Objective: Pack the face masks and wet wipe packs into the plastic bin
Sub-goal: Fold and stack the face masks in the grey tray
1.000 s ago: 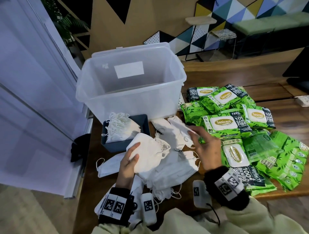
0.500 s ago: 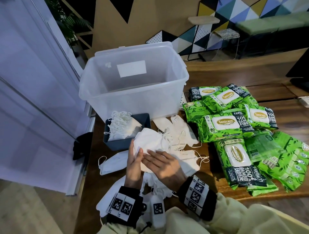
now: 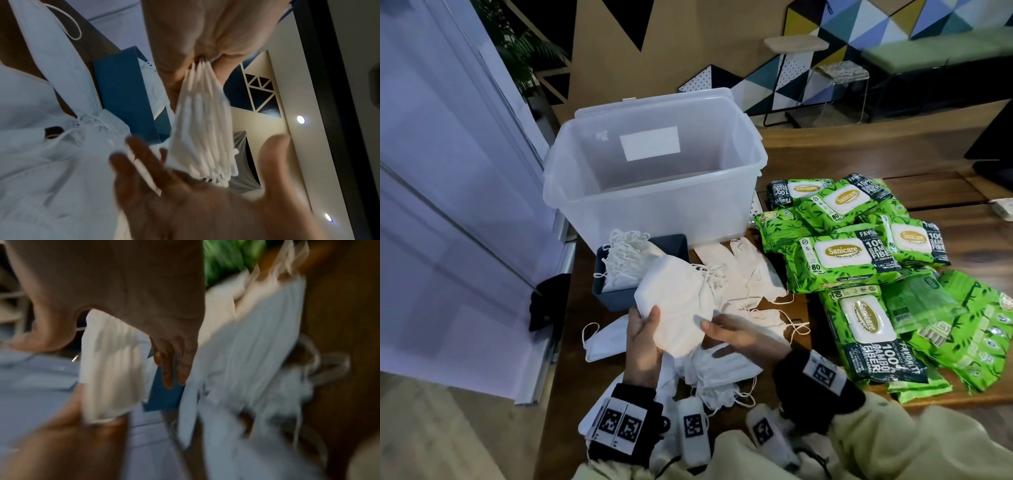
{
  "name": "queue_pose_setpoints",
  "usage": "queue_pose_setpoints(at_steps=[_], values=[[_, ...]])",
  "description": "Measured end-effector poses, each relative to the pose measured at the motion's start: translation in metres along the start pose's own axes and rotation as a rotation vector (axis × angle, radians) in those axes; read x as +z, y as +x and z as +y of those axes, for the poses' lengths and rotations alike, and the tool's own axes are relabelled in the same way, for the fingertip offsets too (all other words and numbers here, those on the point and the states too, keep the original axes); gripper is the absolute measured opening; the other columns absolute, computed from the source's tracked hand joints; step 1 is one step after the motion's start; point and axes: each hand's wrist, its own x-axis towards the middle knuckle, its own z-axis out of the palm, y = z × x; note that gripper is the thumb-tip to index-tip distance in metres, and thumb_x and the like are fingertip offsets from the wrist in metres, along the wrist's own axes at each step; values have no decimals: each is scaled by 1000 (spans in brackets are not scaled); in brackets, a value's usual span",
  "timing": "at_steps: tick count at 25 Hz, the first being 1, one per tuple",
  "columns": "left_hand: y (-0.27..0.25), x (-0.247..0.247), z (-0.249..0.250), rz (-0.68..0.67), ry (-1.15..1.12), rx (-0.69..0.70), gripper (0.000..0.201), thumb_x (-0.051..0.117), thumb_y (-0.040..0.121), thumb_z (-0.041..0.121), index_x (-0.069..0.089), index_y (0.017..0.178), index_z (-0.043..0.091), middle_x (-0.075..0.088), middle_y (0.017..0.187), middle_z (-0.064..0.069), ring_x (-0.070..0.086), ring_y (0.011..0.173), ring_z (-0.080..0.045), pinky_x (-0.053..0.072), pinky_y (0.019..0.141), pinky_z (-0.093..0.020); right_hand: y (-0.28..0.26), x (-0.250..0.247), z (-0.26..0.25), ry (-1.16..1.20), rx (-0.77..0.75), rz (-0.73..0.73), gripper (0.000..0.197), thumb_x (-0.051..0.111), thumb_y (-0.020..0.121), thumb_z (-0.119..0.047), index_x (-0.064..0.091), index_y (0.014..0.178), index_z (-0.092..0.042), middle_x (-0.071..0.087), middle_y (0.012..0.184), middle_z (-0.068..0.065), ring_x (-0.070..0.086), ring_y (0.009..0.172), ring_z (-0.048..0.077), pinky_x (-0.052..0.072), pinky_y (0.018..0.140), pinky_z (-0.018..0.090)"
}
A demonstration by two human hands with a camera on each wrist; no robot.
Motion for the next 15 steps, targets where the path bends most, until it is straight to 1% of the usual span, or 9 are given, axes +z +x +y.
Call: queue_pose_setpoints(at_steps=[1,3,5,7,8,10,11,12,15], values=[[1,3,-2,-9,20,9,32,40,96,2,40,128,1,53,122,-15,58,95,-19,56,62,-20,5,3,-4,214,19,-79,54,57,80,-57,61,111,-13,63,118,18,62,100,18,49,88,30],[2,7,-3,0,36,20,37,39,95,0,36,132,-5,51,124,-17,57,93,-17,55,59,-17,11,7,-15,520,-1,-118,41,56,88,-40,61,116,-12,65,119,13,63,106,20,48,89,29],[4,5,-2,3,32,25,39,42,94,-1,35,132,-7,50,122,-16,56,91,-16,54,56,-16,16,8,-23,637,-43,-47,41,59,88,-27,58,122,-3,63,123,15,59,115,26,46,96,34],[3,6,1,-20,21,46,46,57,84,-1,37,126,-4,49,120,-16,55,90,-16,53,56,-16,18,8,-25,712,-62,66,35,62,86,-11,59,115,8,64,118,21,61,111,30,47,98,37],[2,7,2,-38,7,45,52,59,76,1,37,124,-2,49,118,-16,55,90,-17,54,57,-17,17,10,-25,724,-63,119,31,62,85,-5,60,110,12,66,112,22,65,105,31,51,94,36],[2,9,1,-36,19,51,52,61,76,0,38,123,0,53,110,-12,55,90,-16,54,57,-17,19,15,-22,707,-47,176,31,61,85,-1,57,110,16,71,97,19,71,87,27,57,76,30],[2,9,0,-20,60,62,45,60,83,-2,39,124,0,55,109,-10,57,90,-16,54,58,-17,21,17,-20,687,-39,189,33,61,85,-3,56,112,16,72,90,16,72,80,23,57,67,26],[3,8,-2,-13,112,81,35,54,90,-3,42,122,2,56,111,-10,58,93,-17,55,62,-17,23,17,-19,684,-31,200,34,61,86,-5,55,113,15,73,87,13,72,77,21,56,63,24],[1,1,0,-2,170,128,24,49,92,-1,50,105,20,58,115,-6,58,100,-17,56,76,-21,30,9,-15,789,-107,286,20,59,87,-5,62,103,6,71,98,15,67,90,26,53,76,30]])
